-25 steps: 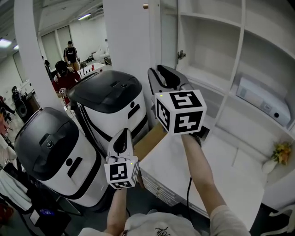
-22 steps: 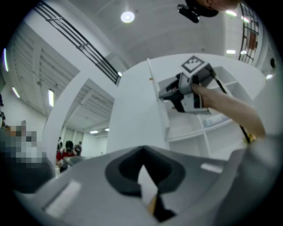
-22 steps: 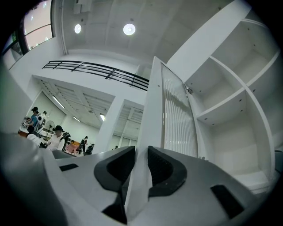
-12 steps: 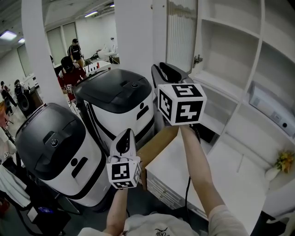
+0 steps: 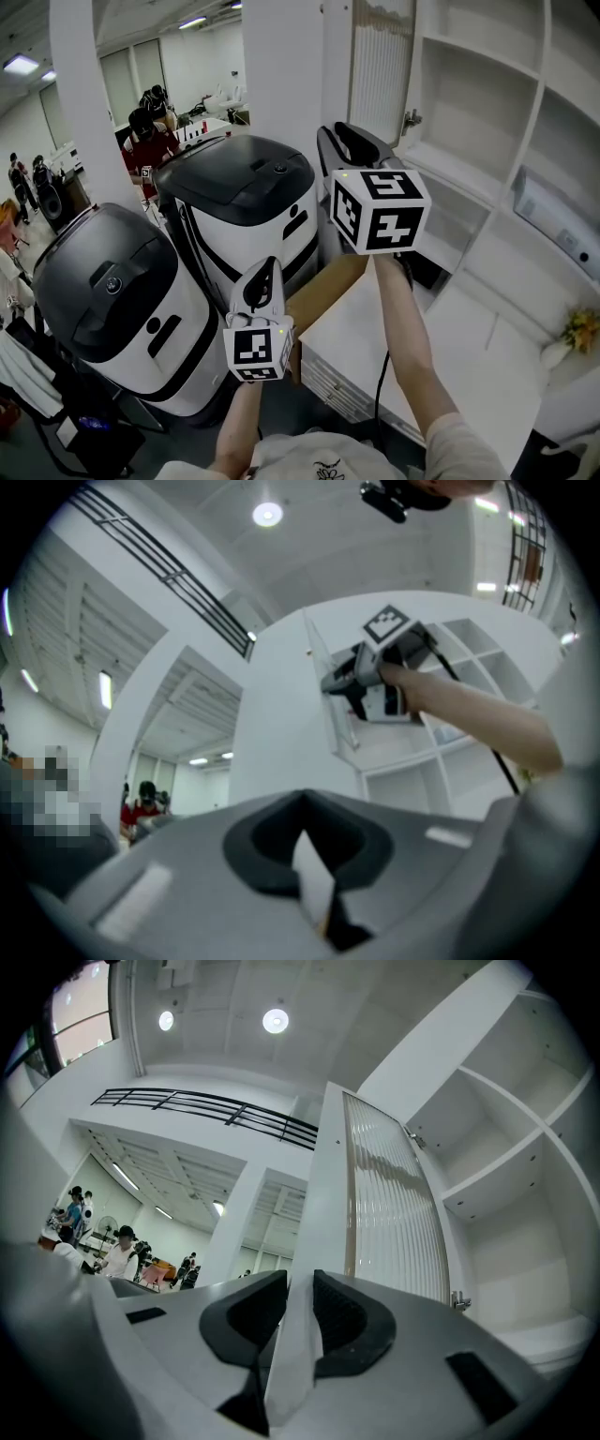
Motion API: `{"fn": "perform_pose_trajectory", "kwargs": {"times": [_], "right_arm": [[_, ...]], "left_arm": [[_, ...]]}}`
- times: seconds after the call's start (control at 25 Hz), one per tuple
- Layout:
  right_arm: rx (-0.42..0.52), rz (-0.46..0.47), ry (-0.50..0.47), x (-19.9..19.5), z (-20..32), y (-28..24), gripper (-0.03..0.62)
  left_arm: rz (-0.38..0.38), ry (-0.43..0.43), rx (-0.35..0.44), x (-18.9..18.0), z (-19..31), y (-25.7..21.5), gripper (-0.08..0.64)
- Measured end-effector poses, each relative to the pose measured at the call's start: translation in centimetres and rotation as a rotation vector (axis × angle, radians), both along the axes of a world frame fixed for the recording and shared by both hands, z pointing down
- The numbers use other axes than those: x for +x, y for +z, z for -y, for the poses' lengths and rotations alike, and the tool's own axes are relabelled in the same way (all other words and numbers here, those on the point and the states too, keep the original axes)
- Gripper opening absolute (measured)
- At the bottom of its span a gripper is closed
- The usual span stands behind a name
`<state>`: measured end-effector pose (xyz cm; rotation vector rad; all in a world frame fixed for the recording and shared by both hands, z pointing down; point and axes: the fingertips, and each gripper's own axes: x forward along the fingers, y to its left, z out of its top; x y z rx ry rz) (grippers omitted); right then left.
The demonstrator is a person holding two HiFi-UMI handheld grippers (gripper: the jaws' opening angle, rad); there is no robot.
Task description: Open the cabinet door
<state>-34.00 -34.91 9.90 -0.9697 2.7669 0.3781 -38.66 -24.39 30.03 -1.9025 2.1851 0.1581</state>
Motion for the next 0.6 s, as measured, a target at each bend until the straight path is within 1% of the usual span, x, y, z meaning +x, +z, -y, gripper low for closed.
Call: {"fn": "perform_pose_trajectory", "kwargs": {"times": [0.12, 0.2, 0.32, 0.44, 0.6], "right_arm": [[-0.017, 0.003, -0.03, 1.4, -0.5, -0.2, 0.092], [-0.001, 0.016, -0.002, 3.8, -0.5, -0.6, 0.091], [0.058, 0.023, 0.11, 8.9, -0.3, -1.4, 0.066], [0.109, 0.037, 0.229, 14.9, -0.4, -1.9, 0.046], [0.179, 0.057, 0.398, 23.9, -1.4, -2.2, 0.0]], "left_arm": [[-0.005, 0.027, 0.008, 1.0, 0.4, -0.6, 0.006], [0.0, 0.05, 0.008, 2.2, 0.8, -1.0, 0.006], [0.008, 0.087, 0.012, 4.5, 1.3, -1.8, 0.006], [-0.003, 0.147, 0.032, 7.5, 2.2, -3.0, 0.006], [0.003, 0.245, 0.056, 13.4, 4.1, -5.1, 0.006]]}}
